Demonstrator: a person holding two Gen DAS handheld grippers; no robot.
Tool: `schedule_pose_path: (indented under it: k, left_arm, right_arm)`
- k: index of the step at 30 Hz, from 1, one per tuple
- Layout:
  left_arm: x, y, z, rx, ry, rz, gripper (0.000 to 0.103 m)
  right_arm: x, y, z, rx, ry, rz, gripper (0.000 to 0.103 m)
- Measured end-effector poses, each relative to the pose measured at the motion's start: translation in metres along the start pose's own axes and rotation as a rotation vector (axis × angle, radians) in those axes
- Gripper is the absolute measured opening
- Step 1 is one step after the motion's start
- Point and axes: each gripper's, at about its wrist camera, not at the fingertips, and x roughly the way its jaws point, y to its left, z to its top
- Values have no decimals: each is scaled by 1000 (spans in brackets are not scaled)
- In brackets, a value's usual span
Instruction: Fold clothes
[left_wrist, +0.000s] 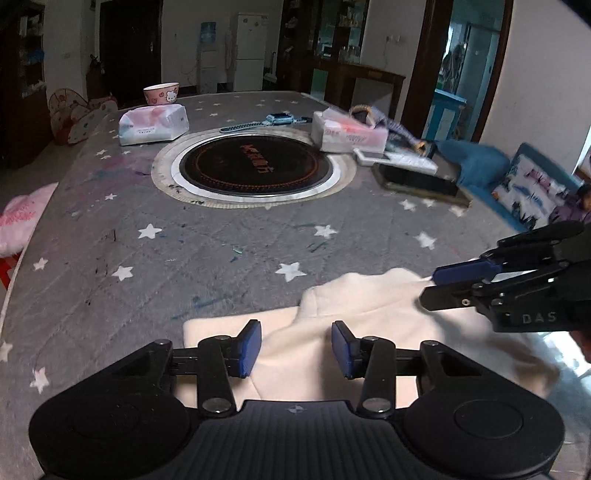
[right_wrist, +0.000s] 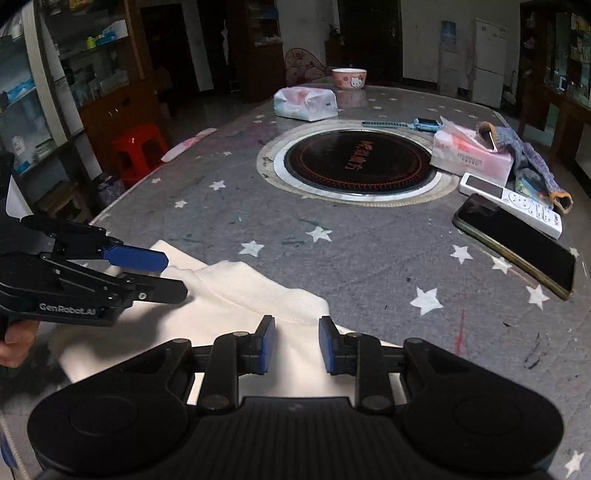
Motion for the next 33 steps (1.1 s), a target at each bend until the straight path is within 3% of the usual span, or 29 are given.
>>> schedule_pose_path:
  k: [11, 15, 17, 21, 23, 28, 33]
  left_arm:
    - [-3, -2, -1, -28, -6, 26, 46]
    - [-16, -3, -5, -53, -22, 28, 51]
    - [-24, -4, -8, -60, -32, 38, 61]
    - [-39, -6, -16, -66, -55, 62, 76]
    - [-47, -7, -20, -68, -68, 75, 91]
    - [-64, -9, -29, -78, -91, 106, 103]
    - [-73, -8, -39, -104, -98, 115, 103]
  right_arm:
    - [-5, 12, -3, -28, -6, -27, 25]
    - [-9, 21, -11, -33, 11, -18, 31]
    - [-10, 24, -16, -26, 13, -23, 40]
    - [-16, 28, -24, -14, 18, -25, 45]
    - [-20, 32, -27, -14, 14, -32, 50]
    - [-29, 38, -34, -1, 1, -32, 53]
    - [-35, 46, -46, -9, -1, -27, 58]
